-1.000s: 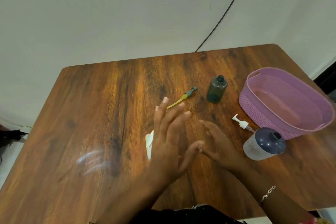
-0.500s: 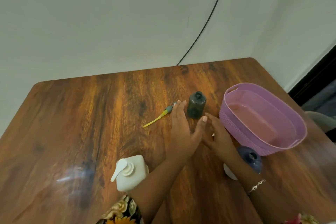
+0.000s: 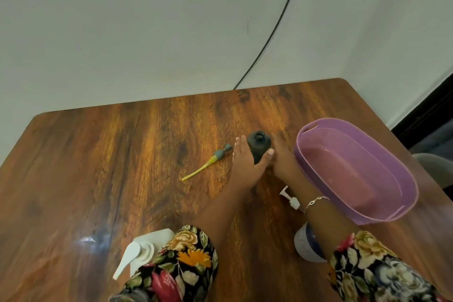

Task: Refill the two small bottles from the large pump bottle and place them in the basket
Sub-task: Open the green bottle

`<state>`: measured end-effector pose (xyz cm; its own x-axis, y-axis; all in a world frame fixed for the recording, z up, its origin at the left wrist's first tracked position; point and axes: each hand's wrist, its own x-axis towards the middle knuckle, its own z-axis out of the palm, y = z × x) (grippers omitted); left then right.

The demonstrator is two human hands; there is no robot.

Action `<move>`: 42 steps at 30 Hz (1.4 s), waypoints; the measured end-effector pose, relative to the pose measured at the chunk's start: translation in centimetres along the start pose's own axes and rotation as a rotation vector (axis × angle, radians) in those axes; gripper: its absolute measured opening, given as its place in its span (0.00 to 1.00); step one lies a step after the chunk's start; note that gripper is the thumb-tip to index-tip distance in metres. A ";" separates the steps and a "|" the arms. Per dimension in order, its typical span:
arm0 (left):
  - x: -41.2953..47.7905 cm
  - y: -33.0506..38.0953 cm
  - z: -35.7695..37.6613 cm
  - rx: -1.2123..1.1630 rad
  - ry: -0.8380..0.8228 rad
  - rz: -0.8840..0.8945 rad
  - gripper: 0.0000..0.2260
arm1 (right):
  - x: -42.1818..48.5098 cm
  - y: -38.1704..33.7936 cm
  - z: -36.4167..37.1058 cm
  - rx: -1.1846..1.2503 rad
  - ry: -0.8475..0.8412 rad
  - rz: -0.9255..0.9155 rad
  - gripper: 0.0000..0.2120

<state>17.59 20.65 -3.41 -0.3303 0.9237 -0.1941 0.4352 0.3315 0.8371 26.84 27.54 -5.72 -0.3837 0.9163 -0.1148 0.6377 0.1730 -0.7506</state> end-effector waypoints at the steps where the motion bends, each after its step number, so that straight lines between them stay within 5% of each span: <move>1: 0.2 0.1 0.0 -0.023 -0.008 -0.024 0.38 | 0.4 -0.1 0.2 -0.020 -0.001 -0.004 0.24; 10: 0.1 0.4 -0.1 -0.269 -0.021 -0.012 0.20 | 2.1 -0.7 1.5 -0.065 0.093 0.041 0.17; 18: -2.4 0.6 -0.1 -0.410 0.064 -0.025 0.32 | -0.4 -2.0 0.4 -0.051 0.148 -0.023 0.28; 23: -4.9 0.5 -0.7 -0.526 0.186 0.046 0.21 | -3.2 -3.0 0.5 -0.001 0.157 -0.087 0.30; 29: -8.0 -0.3 -1.6 -0.496 0.172 0.077 0.33 | -5.9 -4.0 0.8 0.174 0.145 -0.120 0.30; 42: -12.0 -3.7 -0.1 -0.539 0.191 0.247 0.33 | -9.7 -2.5 2.8 0.435 0.223 -0.214 0.30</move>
<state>19.90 8.35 -4.10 -0.4393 0.8937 0.0915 0.0502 -0.0773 0.9957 27.12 17.20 -4.60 -0.2937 0.9396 0.1757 0.2070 0.2420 -0.9479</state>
